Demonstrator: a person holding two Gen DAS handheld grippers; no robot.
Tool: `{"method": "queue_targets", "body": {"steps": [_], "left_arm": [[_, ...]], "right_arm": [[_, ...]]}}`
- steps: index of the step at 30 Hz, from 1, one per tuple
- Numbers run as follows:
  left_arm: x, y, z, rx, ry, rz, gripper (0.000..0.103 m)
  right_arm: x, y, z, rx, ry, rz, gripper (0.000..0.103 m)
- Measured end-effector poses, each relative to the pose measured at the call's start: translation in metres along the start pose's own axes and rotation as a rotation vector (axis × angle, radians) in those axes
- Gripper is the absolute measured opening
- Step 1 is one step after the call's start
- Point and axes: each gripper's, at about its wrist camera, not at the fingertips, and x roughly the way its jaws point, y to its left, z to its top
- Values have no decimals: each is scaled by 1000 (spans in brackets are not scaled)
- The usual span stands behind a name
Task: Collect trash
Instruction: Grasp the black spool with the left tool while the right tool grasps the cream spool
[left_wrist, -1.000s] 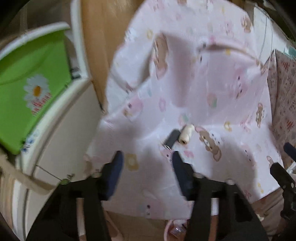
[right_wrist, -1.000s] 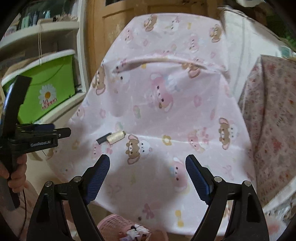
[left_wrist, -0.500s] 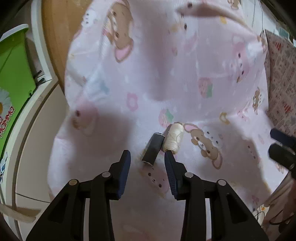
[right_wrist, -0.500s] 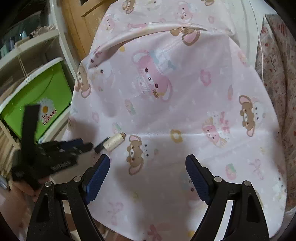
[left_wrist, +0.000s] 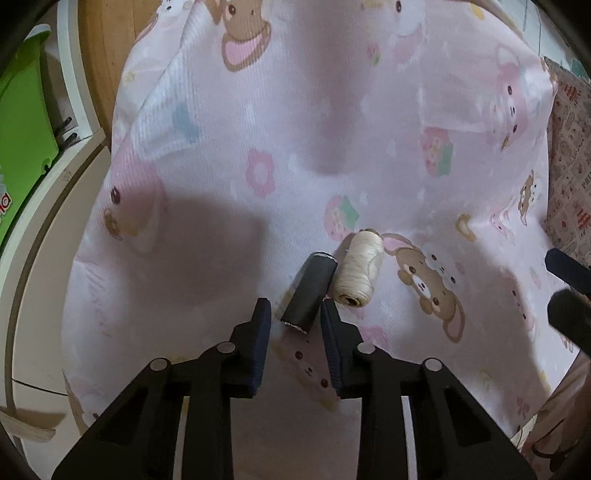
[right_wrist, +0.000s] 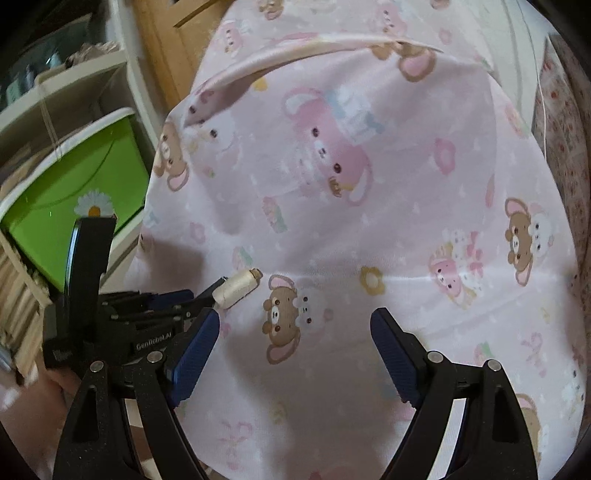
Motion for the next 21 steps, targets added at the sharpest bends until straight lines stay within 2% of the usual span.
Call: {"method": "queue_targets", "body": {"steps": [3,6,9,15,21], "left_arm": [[0,2,2,-38,11,-47,10],[-6,1,3,-42,-5,-36,7],[-18,-2,4,-47,-26,-4,7],[-61,2,8,-77,-130,68,7],[-90,25,13,-143,-221,140,7]], "right_arm": [[-4,3,-5,-38,-12,-6,86],[-7,3,-9,-56,-17,-3,86],[-6,2,-11,-60,-14,-5,86],[-5,7,-3,-43,-13,3,85],[17,41,14,-61,10,-11,86]]}}
